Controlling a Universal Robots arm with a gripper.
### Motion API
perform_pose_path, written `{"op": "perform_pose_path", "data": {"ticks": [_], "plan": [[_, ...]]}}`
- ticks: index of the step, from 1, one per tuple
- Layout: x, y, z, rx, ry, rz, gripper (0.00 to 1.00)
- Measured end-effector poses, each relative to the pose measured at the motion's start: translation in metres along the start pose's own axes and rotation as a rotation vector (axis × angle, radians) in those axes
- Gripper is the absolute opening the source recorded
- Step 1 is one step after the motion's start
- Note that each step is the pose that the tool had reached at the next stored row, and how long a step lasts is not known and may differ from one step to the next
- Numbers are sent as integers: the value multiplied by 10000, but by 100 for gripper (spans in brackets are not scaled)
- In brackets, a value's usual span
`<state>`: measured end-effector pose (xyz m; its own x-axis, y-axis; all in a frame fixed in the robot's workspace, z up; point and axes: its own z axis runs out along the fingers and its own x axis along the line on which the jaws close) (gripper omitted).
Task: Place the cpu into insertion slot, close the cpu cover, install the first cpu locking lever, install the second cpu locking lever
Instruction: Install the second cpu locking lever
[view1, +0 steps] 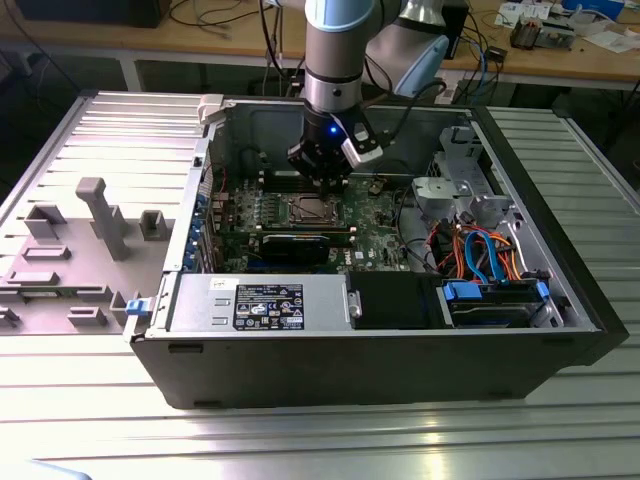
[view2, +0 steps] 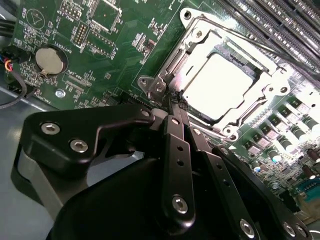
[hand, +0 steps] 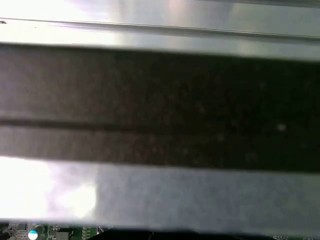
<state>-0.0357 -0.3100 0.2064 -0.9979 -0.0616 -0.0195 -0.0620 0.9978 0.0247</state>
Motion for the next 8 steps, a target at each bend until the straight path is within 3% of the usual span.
{"op": "perform_pose_path", "data": {"ticks": [2,5,8], "plan": [[1,-11,-18,1,1,2,11],[-1,-9,-104,2,1,0,11],[-2,-14,-121,1,0,-1,11]]}}
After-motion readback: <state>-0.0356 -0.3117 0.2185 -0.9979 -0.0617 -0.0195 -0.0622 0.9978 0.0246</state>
